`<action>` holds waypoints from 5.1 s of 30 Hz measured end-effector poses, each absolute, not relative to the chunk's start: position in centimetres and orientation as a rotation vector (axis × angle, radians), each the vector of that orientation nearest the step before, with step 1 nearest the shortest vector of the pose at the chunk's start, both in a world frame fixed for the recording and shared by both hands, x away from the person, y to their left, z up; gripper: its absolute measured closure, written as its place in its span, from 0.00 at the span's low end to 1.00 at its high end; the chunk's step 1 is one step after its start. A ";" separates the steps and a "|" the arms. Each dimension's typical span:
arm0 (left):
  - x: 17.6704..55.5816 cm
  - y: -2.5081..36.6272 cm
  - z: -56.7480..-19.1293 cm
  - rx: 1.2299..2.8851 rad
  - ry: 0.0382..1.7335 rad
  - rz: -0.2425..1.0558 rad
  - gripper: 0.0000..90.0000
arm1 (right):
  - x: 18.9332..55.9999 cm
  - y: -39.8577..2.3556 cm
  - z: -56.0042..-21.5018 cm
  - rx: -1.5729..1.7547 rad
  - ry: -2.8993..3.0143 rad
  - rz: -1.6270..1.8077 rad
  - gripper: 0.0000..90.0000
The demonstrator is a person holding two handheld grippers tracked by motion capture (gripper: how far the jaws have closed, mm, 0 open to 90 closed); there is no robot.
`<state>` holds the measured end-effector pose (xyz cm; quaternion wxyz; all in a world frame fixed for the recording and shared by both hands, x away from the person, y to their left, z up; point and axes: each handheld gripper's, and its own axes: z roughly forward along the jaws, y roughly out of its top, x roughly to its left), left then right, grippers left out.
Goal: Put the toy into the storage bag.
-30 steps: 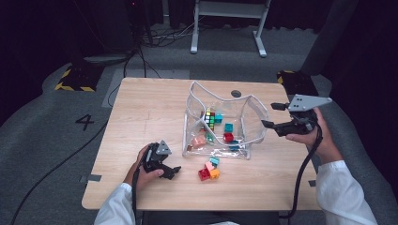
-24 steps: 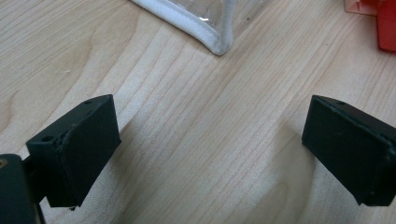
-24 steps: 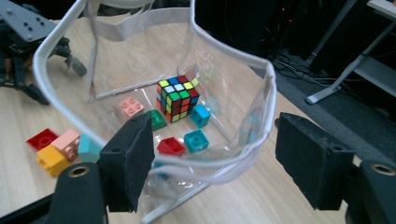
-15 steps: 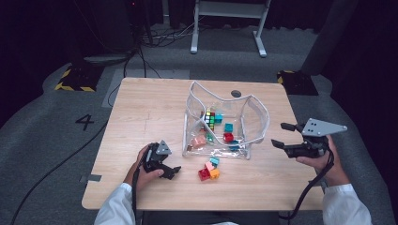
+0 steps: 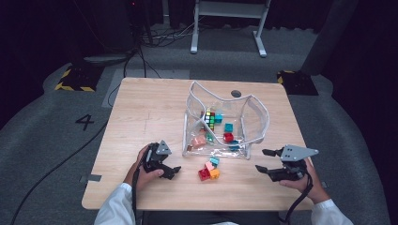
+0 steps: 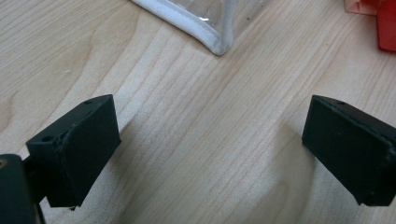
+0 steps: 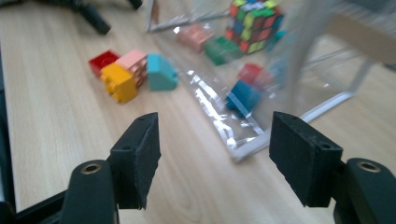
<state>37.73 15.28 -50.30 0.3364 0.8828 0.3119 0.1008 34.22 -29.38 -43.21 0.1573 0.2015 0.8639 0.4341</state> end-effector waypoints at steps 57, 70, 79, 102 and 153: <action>37.6 15.3 -50.2 2.305 0.830 0.265 0.05 | 35.1 -19.7 -49.6 0.332 2.673 1.310 0.73; 37.7 15.3 -50.2 2.305 0.824 0.269 0.05 | 35.9 -26.6 -48.4 0.463 2.580 1.250 0.74; 37.7 15.3 -50.2 2.307 0.827 0.267 0.05 | 38.2 -32.3 -46.9 0.669 2.432 1.187 0.74; 37.7 15.3 -50.3 2.302 0.812 0.260 0.04 | 47.8 -37.1 -39.4 0.940 2.233 1.119 0.74; 37.7 15.3 -50.3 2.304 0.812 0.263 0.04 | 47.1 -22.5 -31.4 0.355 2.531 1.125 0.75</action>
